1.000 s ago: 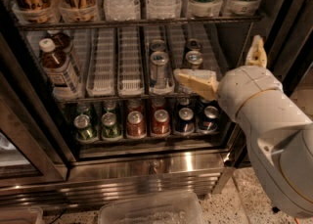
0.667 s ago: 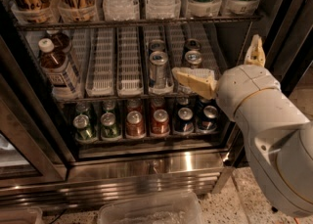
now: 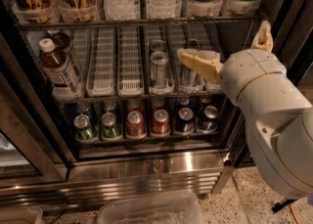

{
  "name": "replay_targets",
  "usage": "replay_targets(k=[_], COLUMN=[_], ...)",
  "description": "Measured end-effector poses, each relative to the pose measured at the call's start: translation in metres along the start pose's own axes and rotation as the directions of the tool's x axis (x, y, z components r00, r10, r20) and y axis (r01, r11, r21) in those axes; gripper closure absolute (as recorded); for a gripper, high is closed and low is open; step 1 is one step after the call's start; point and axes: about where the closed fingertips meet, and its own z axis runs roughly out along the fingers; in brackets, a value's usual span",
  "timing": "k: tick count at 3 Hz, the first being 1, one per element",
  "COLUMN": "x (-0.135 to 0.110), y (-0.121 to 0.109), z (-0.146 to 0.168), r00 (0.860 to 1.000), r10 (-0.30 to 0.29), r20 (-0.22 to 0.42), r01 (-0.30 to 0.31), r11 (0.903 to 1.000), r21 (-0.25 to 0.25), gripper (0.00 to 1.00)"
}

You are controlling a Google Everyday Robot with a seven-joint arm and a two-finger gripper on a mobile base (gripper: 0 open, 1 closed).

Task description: Pick 7up can from top shelf of fridge

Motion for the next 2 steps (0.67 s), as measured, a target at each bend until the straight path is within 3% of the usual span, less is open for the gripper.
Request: replay_targets(k=[2], x=[0.007], y=[-0.019], z=[0.007], r00=[0.999], r10=[0.044], r20=[0.025], r01=[-0.045], r11=[0.9989], r21=[0.012], gripper=[0.00])
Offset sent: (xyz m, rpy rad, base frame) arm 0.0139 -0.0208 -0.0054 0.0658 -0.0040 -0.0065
